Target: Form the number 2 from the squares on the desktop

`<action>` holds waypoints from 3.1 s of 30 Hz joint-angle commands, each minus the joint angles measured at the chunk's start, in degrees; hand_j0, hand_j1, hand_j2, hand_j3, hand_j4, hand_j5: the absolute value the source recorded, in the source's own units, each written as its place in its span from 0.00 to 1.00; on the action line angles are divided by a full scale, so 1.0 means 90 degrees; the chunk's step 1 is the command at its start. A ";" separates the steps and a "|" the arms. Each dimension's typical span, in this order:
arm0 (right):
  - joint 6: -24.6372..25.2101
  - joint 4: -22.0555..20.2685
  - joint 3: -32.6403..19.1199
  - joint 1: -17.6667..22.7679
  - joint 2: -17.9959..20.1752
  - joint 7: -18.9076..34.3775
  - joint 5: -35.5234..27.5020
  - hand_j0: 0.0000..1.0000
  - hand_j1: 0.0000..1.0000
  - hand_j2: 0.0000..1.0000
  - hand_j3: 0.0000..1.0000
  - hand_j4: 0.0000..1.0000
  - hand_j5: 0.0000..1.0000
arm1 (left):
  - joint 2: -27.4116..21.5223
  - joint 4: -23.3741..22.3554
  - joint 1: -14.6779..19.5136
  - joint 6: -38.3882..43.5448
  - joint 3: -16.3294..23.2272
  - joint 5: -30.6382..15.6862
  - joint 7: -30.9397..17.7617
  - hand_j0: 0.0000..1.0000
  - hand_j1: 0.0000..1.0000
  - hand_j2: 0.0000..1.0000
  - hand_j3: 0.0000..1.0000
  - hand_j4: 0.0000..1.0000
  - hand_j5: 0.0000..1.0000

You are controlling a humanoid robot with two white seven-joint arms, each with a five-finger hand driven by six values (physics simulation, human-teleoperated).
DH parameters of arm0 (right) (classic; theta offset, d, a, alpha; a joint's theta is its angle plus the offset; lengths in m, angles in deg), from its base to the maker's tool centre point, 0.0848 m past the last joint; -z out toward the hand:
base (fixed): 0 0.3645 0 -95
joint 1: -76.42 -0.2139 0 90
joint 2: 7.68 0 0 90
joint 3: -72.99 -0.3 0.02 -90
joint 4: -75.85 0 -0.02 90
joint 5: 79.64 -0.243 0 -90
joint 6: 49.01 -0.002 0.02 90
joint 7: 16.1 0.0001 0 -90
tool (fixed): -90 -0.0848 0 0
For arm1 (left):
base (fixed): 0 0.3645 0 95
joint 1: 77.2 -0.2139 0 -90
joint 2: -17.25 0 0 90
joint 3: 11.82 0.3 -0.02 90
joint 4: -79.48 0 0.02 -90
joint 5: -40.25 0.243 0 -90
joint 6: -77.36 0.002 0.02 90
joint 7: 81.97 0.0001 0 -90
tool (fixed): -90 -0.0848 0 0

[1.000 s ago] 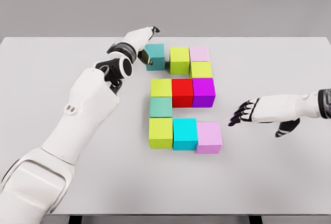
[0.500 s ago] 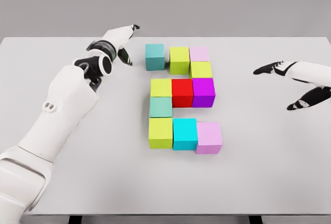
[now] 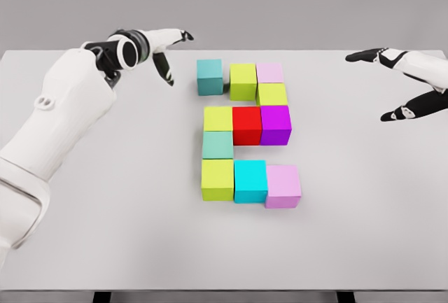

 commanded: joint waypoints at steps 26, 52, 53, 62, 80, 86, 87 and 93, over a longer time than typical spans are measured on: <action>0.0019 -0.0343 -0.0100 0.0166 -0.0005 -0.0003 -0.0069 1.00 1.00 1.00 1.00 1.00 1.00 | 0.0285 -0.1144 0.0557 -0.0925 0.1135 -0.0050 -0.0132 1.00 1.00 1.00 1.00 1.00 1.00; 0.0019 -0.1017 -0.0237 0.0225 -0.0181 -0.0003 -0.0059 1.00 1.00 1.00 1.00 1.00 1.00 | 0.0256 -0.1046 0.0489 -0.1355 0.1184 -0.0118 -0.0132 1.00 1.00 1.00 1.00 1.00 1.00; 0.0019 -0.1007 -0.0237 0.0215 -0.0181 -0.0003 -0.0059 1.00 1.00 1.00 1.00 1.00 1.00 | 0.0246 -0.1046 0.0489 -0.1345 0.1175 -0.0118 -0.0132 1.00 1.00 1.00 1.00 1.00 1.00; 0.0019 -0.1017 -0.0237 0.0254 -0.0210 -0.0003 -0.0059 1.00 1.00 1.00 1.00 1.00 1.00 | -0.0047 -0.1075 0.0576 -0.1365 0.1116 -0.0216 -0.0132 1.00 1.00 1.00 1.00 1.00 1.00; 0.0050 -0.1437 -0.0559 0.0645 -0.0142 -0.0003 -0.0059 1.00 1.00 1.00 1.00 1.00 1.00 | -0.0867 -0.1036 0.0518 -0.3532 0.1213 -0.0509 -0.0132 1.00 1.00 1.00 1.00 1.00 1.00; 0.0031 -0.1398 -0.0559 0.0742 -0.0142 -0.0003 -0.0050 1.00 1.00 1.00 1.00 1.00 1.00 | -0.1072 -0.1075 0.0547 -0.5064 0.1253 -0.0742 -0.0132 1.00 1.00 1.00 1.00 1.00 1.00; 0.0031 -0.1417 -0.0559 0.0733 -0.0132 -0.0003 -0.0050 1.00 1.00 1.00 1.00 1.00 1.00 | -0.1082 -0.1095 0.0537 -0.5349 0.1253 -0.0967 -0.0132 1.00 1.00 1.00 1.00 1.00 1.00; 0.0019 -0.1417 -0.0657 0.0869 -0.0093 -0.0003 -0.0050 1.00 1.00 1.00 1.00 1.00 1.00 | -0.1199 -0.1114 0.0547 -0.5476 0.1682 -0.1505 -0.0132 1.00 1.00 1.00 1.00 1.00 1.00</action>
